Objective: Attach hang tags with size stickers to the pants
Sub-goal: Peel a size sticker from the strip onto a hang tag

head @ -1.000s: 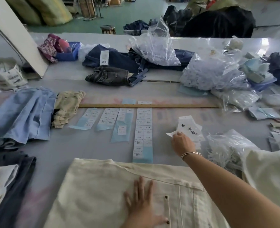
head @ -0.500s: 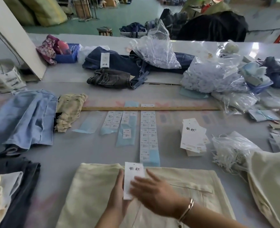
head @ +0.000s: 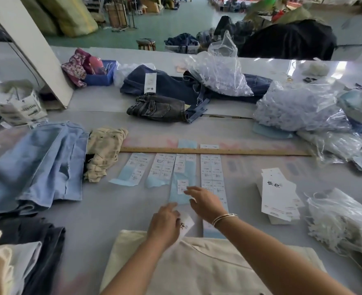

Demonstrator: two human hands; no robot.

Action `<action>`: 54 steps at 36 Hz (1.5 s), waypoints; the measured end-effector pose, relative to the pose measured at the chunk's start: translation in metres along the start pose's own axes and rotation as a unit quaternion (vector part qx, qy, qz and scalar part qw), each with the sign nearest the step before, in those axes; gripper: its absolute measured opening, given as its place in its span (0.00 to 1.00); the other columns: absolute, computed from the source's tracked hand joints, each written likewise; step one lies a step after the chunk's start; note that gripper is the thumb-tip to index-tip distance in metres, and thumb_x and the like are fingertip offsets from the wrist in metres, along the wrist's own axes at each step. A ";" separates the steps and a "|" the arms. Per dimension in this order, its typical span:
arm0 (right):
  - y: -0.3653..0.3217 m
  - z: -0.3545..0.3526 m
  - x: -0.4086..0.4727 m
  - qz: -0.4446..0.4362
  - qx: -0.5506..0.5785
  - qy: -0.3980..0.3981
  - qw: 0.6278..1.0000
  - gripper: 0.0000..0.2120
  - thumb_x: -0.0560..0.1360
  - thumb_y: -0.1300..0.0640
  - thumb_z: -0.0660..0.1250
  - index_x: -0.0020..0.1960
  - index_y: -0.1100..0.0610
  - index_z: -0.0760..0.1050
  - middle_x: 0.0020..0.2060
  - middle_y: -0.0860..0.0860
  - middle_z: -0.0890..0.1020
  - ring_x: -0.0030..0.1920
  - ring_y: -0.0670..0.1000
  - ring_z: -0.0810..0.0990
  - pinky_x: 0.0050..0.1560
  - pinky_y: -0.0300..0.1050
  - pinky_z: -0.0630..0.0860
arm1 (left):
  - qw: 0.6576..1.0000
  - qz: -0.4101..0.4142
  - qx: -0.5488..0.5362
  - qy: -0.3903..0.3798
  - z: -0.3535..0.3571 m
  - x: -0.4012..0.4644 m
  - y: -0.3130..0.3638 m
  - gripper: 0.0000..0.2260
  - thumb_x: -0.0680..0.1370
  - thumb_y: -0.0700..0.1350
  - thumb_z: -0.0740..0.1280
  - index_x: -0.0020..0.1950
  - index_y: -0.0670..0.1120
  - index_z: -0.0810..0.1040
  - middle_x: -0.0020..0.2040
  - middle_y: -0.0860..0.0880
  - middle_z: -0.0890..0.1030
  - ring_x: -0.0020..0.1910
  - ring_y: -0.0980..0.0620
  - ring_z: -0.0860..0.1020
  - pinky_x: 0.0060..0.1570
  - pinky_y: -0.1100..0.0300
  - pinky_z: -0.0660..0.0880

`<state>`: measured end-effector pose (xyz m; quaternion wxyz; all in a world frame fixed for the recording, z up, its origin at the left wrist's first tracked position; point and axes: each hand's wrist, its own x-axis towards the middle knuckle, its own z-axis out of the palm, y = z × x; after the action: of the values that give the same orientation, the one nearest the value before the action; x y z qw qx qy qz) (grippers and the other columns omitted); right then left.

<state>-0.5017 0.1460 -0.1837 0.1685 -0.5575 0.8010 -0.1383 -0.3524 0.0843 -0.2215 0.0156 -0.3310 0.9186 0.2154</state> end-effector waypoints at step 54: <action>-0.038 -0.010 -0.161 -0.145 0.044 0.310 0.939 0.15 0.78 0.54 0.59 0.51 0.59 0.83 0.51 0.52 0.84 0.49 0.50 0.84 0.60 0.58 0.73 | 0.503 -0.192 -0.843 0.000 -0.066 -0.084 0.099 0.14 0.83 0.45 0.53 0.57 0.40 0.76 0.46 0.39 0.85 0.40 0.45 0.85 0.31 0.57 0.79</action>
<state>-0.4221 0.2843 -0.1402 -0.0858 -0.5892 0.7172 -0.3620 -0.3401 0.1765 -0.1085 -0.2300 -0.3560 0.2168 0.8794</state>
